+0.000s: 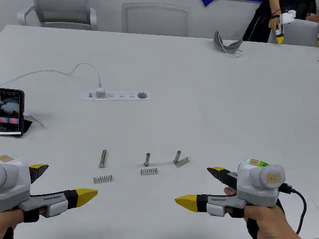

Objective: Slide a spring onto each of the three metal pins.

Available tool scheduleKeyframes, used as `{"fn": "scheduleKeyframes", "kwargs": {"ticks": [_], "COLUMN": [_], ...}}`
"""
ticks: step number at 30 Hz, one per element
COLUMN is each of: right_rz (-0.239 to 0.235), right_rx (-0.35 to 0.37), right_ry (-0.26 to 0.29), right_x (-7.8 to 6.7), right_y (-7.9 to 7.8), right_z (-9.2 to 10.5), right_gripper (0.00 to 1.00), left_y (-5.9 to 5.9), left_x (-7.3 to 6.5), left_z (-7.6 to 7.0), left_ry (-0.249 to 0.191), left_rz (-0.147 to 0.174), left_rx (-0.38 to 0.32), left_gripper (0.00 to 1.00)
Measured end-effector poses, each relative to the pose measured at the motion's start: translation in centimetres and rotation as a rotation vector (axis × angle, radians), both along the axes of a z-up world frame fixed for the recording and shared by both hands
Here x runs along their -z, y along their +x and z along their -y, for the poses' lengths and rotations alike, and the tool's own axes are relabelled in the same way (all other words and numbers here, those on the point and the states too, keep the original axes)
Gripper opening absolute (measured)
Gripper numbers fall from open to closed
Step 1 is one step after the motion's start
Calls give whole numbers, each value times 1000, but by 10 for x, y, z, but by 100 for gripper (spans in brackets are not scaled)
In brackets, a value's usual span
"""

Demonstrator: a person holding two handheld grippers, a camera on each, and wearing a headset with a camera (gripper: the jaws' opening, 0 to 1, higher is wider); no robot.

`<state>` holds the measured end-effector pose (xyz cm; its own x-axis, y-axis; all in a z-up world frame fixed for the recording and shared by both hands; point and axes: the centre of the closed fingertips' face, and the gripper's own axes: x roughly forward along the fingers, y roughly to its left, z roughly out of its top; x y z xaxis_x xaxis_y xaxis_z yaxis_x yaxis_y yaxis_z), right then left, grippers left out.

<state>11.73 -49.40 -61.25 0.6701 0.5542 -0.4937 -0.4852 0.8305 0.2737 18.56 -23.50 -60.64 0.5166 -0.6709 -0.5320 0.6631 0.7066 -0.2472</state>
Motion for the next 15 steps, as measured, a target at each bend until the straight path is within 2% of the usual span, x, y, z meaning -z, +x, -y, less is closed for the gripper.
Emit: {"fn": "scheduleKeyframes", "kwargs": {"ticks": [2,5,10,13,15], "right_rz": [-2,-8,-23,-32,-37], "right_rx": [4,9,15,17,15], "right_ry": [-7,-13,-20,-17,-16], "right_x": [1,2,6,7,8], "right_y": [-2,-5,-10,-13,-14], "right_z": [1,3,5,5,5], "right_gripper": [96,97,96,96,95], "left_y": [3,7,14,17,19], "left_x": [2,1,7,13,17], "left_z": [0,2,5,8,9], "left_ry": [13,2,11,21,24], "left_rz": [0,2,-4,-29,-33], "left_rx": [-4,-2,-2,7,11], "left_gripper": [99,97,96,95,94]}}
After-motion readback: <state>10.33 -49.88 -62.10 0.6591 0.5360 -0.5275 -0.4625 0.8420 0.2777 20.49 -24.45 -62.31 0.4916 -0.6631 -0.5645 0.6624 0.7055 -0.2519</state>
